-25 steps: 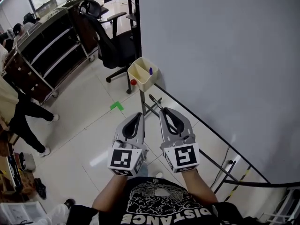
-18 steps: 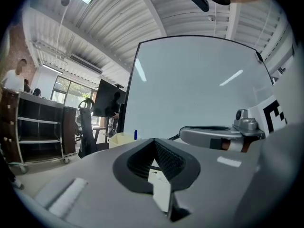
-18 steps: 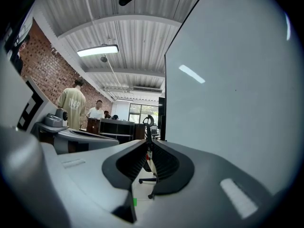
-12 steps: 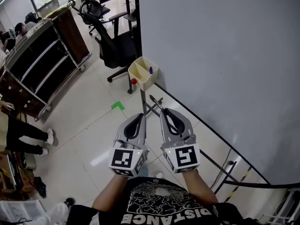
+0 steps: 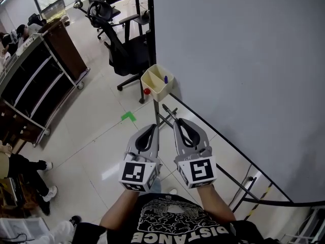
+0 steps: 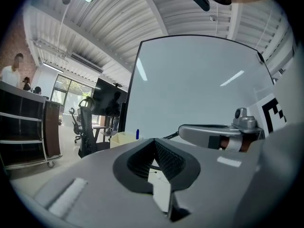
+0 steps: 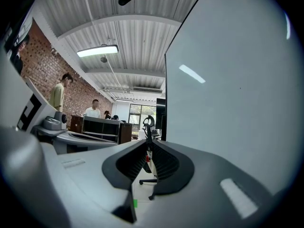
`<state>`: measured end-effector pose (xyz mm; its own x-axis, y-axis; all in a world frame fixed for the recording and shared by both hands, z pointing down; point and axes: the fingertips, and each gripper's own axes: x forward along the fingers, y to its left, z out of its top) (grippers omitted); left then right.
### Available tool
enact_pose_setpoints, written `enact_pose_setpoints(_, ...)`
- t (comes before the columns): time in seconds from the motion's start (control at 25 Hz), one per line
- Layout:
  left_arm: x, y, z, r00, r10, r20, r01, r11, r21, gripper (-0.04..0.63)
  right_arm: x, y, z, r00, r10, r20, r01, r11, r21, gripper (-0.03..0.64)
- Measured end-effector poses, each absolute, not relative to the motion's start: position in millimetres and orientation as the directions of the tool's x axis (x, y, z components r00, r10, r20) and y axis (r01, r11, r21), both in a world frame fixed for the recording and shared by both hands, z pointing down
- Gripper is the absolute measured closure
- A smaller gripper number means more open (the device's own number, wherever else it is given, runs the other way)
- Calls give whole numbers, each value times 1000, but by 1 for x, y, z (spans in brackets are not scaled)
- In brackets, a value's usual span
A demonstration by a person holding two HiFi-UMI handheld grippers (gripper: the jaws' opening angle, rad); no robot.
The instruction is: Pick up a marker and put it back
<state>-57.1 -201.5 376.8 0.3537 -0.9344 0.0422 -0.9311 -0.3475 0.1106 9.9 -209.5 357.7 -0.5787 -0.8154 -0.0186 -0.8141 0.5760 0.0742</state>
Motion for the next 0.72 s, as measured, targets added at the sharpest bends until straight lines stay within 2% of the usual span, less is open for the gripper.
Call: enact_pose_setpoints(0.72, -79, -242, 381, 371, -927, 57, -925, -363, 114, 589, -15, -255, 357, -567, -824, -17, -822, 564, 76, 583)
